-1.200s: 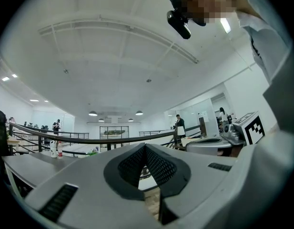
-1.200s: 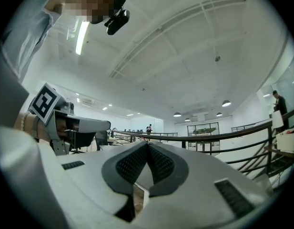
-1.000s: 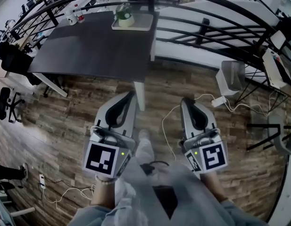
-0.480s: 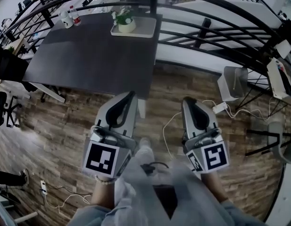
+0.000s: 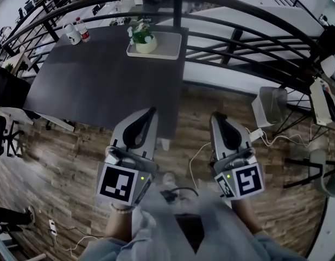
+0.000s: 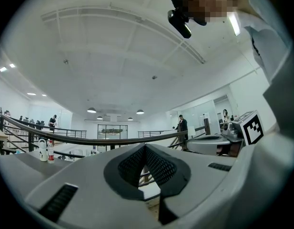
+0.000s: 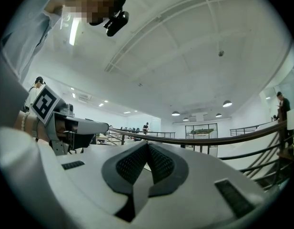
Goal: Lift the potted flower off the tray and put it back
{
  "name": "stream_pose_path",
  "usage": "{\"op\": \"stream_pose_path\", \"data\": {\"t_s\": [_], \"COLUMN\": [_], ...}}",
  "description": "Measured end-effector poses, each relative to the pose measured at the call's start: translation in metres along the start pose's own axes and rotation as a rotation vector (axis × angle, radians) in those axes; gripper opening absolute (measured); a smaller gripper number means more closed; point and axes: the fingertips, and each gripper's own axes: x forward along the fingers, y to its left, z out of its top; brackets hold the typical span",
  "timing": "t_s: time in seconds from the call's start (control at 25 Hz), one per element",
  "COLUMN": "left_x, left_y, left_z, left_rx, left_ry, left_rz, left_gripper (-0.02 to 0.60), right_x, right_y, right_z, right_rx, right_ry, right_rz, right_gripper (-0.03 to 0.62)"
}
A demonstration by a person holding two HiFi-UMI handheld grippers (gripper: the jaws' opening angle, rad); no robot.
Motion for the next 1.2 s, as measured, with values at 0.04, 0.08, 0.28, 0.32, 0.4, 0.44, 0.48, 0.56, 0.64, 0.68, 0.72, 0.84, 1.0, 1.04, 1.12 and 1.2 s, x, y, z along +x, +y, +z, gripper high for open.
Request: {"op": "stream_pose_path", "data": {"t_s": [0.04, 0.08, 0.28, 0.32, 0.4, 0.44, 0.48, 0.56, 0.64, 0.68, 0.72, 0.84, 1.0, 1.04, 1.12, 1.2], "left_x": [0.004, 0.007, 0.02, 0.021, 0.024, 0.025, 0.026, 0.026, 0.025, 0.024, 0.024, 0.023, 0.024, 0.024, 0.024, 0.025], "left_y": [0.004, 0.009, 0.032, 0.036, 0.042, 0.044, 0.045, 0.049, 0.054, 0.056, 0.059, 0.067, 0.079, 0.083, 0.089, 0.096], "left_z": [0.001, 0.0, -0.004, -0.005, -0.005, -0.004, -0.004, -0.003, -0.001, 0.0, 0.0, 0.0, -0.001, -0.002, -0.004, -0.005], "left_rx": [0.001, 0.004, 0.007, 0.005, 0.001, -0.003, -0.012, -0.035, -0.042, -0.041, -0.039, -0.027, -0.019, -0.014, -0.004, 0.007], "left_ry": [-0.004, -0.005, -0.004, -0.007, -0.017, -0.023, -0.028, -0.038, -0.045, -0.046, -0.046, -0.046, -0.041, -0.036, -0.028, -0.024], "left_rz": [0.0, 0.001, 0.018, 0.022, 0.028, 0.028, 0.028, 0.028, 0.034, 0.038, 0.042, 0.06, 0.087, 0.093, 0.108, 0.122], "left_gripper": [-0.002, -0.002, -0.002, -0.002, -0.002, -0.002, -0.002, -0.002, -0.002, -0.002, -0.002, -0.002, -0.002, -0.002, -0.002, -0.002], "right_x": [0.006, 0.012, 0.037, 0.04, 0.045, 0.047, 0.048, 0.051, 0.054, 0.057, 0.06, 0.067, 0.078, 0.083, 0.091, 0.101], "right_y": [-0.002, -0.004, -0.007, -0.007, -0.008, -0.009, -0.01, -0.01, -0.009, -0.008, -0.008, -0.005, -0.004, -0.004, -0.003, -0.003], "right_z": [-0.001, -0.002, -0.005, -0.005, -0.004, -0.004, -0.005, -0.006, -0.006, -0.005, -0.005, -0.003, -0.002, -0.002, -0.003, -0.003], "right_rx": [0.0, 0.001, -0.003, -0.007, -0.015, -0.017, -0.017, -0.02, -0.024, -0.026, -0.028, -0.028, -0.028, -0.028, -0.028, -0.033], "right_ry": [-0.001, -0.002, -0.008, -0.006, -0.005, -0.004, -0.003, -0.001, -0.001, -0.001, -0.002, -0.008, -0.015, -0.017, -0.021, -0.022], "right_rz": [-0.002, -0.003, 0.001, 0.003, 0.003, 0.003, 0.002, 0.001, 0.002, 0.004, 0.006, 0.019, 0.039, 0.046, 0.063, 0.08], "right_gripper": [0.003, 0.003, 0.003, 0.003, 0.003, 0.003, 0.003, 0.003, 0.003, 0.003, 0.003, 0.003, 0.003, 0.003, 0.003, 0.003]}}
